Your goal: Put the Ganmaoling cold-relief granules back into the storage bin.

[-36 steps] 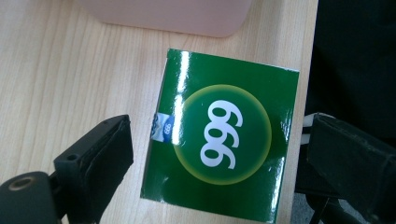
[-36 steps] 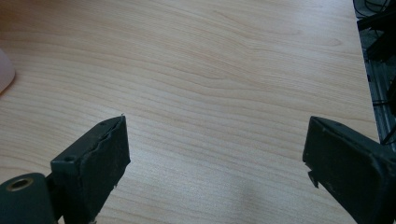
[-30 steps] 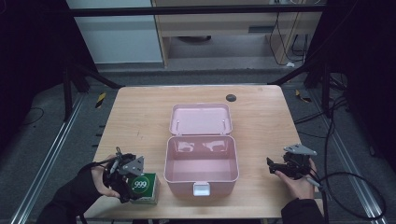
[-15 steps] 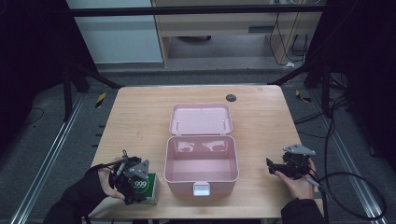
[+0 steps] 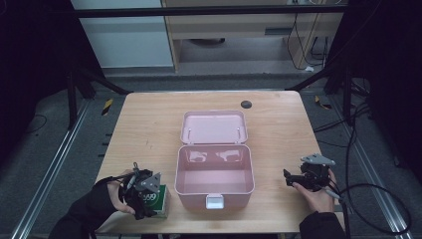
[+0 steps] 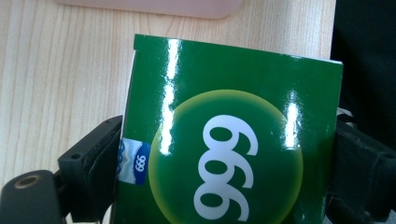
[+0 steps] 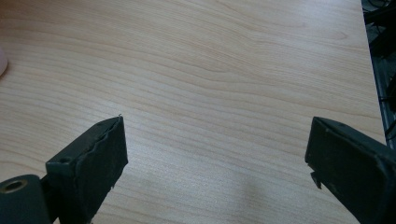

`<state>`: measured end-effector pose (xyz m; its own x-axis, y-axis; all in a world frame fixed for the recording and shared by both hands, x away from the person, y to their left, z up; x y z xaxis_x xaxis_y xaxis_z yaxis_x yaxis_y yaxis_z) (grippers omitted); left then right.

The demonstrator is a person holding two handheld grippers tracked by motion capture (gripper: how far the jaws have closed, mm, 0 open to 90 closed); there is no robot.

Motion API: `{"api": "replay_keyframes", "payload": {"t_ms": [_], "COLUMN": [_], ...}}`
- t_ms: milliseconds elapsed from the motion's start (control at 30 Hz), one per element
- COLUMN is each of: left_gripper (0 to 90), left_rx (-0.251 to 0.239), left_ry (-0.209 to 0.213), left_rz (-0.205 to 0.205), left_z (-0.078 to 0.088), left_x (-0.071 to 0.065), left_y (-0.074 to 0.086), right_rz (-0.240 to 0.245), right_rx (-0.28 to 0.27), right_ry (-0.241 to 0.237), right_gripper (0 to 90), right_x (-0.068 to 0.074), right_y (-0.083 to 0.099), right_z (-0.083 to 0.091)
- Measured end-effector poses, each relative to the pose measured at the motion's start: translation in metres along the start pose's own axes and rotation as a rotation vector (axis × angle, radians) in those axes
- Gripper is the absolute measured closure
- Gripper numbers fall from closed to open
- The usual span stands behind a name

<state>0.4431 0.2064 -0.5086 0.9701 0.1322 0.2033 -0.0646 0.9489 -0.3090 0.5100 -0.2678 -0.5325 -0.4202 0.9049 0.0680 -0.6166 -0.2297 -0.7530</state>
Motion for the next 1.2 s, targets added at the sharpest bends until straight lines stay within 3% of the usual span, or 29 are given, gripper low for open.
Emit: {"api": "replay_keyframes", "payload": {"t_ms": [267,533,633,800,1200], "left_gripper": [9.6,13.8,14.3,14.5,14.5], "left_rx": [0.025,0.040,0.036,0.020,0.004], "left_ry": [0.014,0.008,0.013,0.007,-0.041], "left_rz": [-0.008,0.010,0.042,0.069,0.105], "left_z": [-0.004,-0.002,0.000,0.011,0.054], "left_x": [0.000,0.002,0.003,0.006,0.021], "left_y": [0.000,0.000,0.001,0.003,-0.002], "right_rz": [-0.001,0.000,0.001,0.000,0.002], "right_rx": [0.004,0.005,0.003,0.003,0.001], "right_ry": [-0.004,-0.002,-0.003,-0.003,-0.001], "right_gripper": [6.0,6.0,6.0,6.2,6.2], "right_x": [0.000,0.000,0.000,0.000,0.000], "right_y": [0.000,0.000,0.000,0.000,0.000], "right_z": [-0.001,0.000,0.000,0.000,0.000]}}
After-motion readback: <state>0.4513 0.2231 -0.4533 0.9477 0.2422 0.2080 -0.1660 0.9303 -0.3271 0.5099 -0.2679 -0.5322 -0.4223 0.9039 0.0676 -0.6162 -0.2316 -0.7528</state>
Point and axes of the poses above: each handheld gripper's, and its own axes: z roughly backward along the jaws, y roughly out of its underside, x roughly to its left, the point moved 8 cm from there along -z, roughly forward along the jaws, and after that the axes turned 12 degrees about -y, right-handed, at the moved point
